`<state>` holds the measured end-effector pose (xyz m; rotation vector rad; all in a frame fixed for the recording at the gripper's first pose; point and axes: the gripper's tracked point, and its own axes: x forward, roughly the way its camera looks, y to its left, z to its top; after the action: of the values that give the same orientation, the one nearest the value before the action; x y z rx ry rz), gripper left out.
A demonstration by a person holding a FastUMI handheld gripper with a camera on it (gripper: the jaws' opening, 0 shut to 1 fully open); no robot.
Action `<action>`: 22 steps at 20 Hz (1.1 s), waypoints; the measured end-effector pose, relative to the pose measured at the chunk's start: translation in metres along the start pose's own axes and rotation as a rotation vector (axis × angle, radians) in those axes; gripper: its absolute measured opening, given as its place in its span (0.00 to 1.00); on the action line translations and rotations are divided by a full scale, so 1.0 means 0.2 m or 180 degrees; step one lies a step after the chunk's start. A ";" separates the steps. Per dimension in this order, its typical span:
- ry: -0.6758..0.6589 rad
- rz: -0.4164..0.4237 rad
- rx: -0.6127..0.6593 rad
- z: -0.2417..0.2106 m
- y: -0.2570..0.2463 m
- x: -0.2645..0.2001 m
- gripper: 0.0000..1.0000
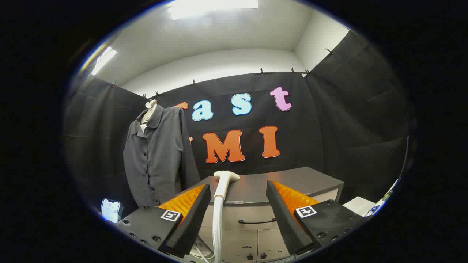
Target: Iron the clothes twice with a garment steamer, once on the left side and once on the right side.
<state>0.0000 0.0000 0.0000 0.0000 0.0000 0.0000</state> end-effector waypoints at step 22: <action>-0.0009 0.0042 -0.0059 -0.01 0.05 -0.04 0.98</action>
<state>-0.0083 0.0106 -0.0024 -0.0186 -0.0028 0.0132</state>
